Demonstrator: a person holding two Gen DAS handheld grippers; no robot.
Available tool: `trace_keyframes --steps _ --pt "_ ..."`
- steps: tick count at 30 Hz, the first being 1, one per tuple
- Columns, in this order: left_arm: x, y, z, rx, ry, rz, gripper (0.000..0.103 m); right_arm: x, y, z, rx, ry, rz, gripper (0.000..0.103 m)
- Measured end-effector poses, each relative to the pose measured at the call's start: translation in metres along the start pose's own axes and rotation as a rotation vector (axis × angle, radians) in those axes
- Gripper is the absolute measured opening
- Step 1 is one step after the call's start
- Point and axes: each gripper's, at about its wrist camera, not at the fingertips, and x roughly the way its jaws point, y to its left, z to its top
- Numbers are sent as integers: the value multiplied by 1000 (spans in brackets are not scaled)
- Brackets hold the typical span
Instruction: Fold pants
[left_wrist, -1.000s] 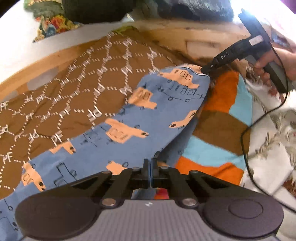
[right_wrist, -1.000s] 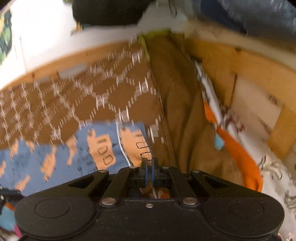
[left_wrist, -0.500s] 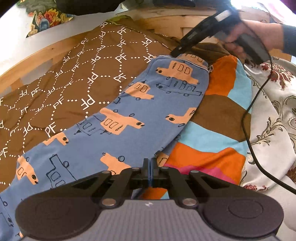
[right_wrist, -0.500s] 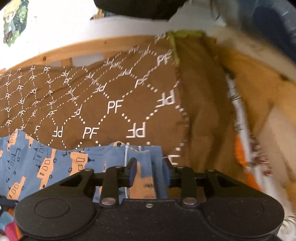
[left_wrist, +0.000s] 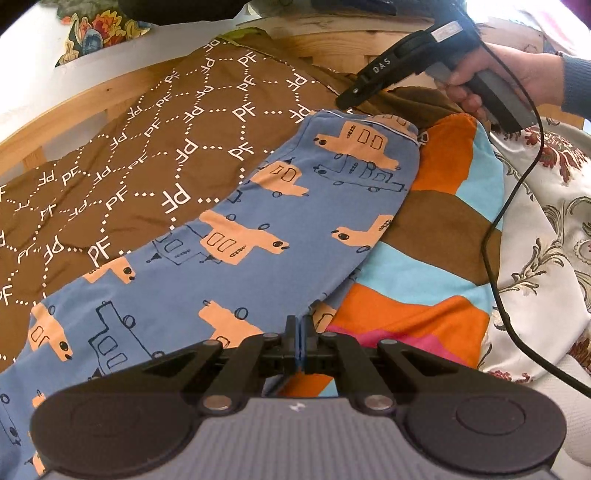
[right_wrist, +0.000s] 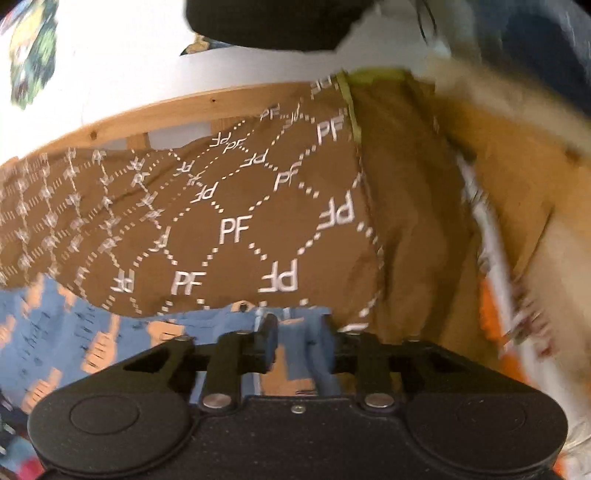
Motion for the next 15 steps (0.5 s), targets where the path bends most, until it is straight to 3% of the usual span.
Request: trace_keyframes --steps 7,10,15 --pt "2 -1 -1 -4 3 -3 1 22 -4 -2 42 46 3 30" --pt "1 -1 -1 -3 2 -2 1 27 -5 -4 53 54 30 13" --pt "-1 -2 -1 -14 -4 -4 1 4 6 -5 5 -67 -41 5"
